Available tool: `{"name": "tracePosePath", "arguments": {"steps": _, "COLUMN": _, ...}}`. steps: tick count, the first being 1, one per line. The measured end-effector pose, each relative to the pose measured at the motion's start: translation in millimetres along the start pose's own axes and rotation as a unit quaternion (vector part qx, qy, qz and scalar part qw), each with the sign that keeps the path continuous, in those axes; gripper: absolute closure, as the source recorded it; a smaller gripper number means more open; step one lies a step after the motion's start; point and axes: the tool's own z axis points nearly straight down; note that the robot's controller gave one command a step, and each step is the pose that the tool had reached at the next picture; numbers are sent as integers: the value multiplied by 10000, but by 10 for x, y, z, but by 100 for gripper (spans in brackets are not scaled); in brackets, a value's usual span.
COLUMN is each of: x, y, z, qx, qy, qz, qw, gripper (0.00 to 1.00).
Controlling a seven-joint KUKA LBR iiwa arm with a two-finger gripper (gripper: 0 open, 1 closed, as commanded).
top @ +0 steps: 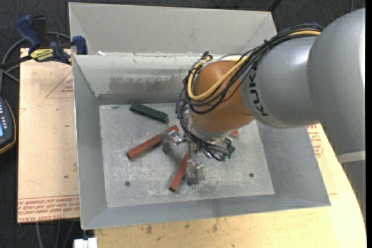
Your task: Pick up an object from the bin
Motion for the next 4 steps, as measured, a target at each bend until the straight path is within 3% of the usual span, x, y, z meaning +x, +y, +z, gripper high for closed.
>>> {"name": "tracePosePath", "arguments": {"steps": 2, "x": -10, "y": 2, "z": -1, "qx": 0, "qy": -5, "qz": 30, "qw": 10000, "gripper": 0}}
{"name": "tracePosePath", "arguments": {"steps": 3, "x": -18, "y": -1, "z": -15, "qx": 3, "qy": -17, "qz": 32, "qw": 10000, "gripper": 100}}
{"name": "tracePosePath", "arguments": {"steps": 4, "x": -29, "y": 0, "z": -183, "qx": 6, "qy": -17, "qz": 45, "qw": 10000, "gripper": 100}}
